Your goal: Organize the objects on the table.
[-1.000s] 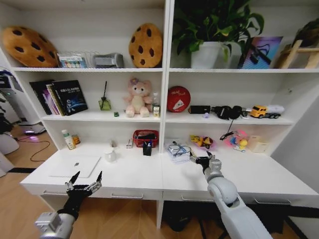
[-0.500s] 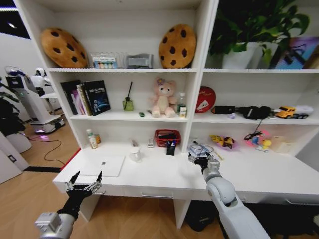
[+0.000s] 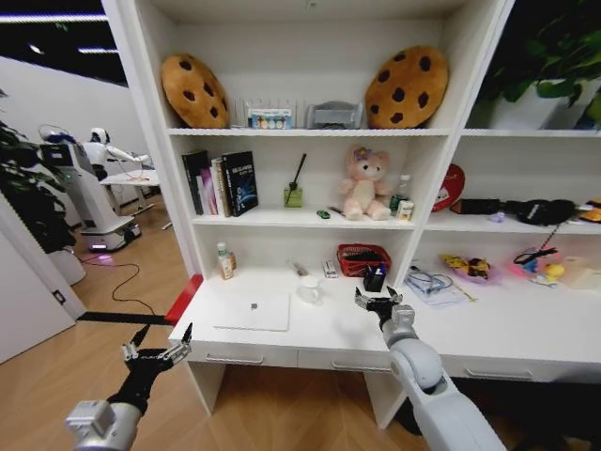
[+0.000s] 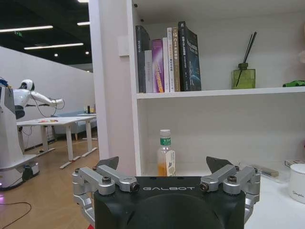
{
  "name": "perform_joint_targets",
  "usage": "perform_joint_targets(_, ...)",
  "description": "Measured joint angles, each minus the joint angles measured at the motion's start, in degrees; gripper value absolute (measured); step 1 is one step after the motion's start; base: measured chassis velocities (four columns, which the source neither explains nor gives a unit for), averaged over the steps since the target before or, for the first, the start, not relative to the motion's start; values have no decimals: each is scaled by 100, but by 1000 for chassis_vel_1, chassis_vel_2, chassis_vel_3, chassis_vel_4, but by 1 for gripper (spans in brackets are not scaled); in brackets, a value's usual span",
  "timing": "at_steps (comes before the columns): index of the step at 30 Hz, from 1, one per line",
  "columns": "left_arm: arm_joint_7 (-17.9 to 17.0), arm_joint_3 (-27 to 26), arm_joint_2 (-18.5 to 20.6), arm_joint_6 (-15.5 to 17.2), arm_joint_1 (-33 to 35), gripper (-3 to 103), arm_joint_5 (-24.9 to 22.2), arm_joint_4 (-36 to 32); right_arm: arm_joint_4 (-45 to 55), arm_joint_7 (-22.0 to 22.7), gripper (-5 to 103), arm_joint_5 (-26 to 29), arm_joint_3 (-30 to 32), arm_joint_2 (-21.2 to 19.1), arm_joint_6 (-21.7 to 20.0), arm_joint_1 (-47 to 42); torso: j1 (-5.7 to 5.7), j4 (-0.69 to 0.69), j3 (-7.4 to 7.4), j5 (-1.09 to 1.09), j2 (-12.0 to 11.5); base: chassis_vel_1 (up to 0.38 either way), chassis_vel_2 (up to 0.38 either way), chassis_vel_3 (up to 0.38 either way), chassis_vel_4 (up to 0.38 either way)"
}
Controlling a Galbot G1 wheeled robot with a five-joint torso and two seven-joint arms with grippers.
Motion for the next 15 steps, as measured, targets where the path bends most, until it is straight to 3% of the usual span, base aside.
perform_joint_targets(15,3,3,0,0,0,100,0,0,117,36,100,-135,11,73,2,-161,1,-3,0,-6,-1,-23,-18,22,19)
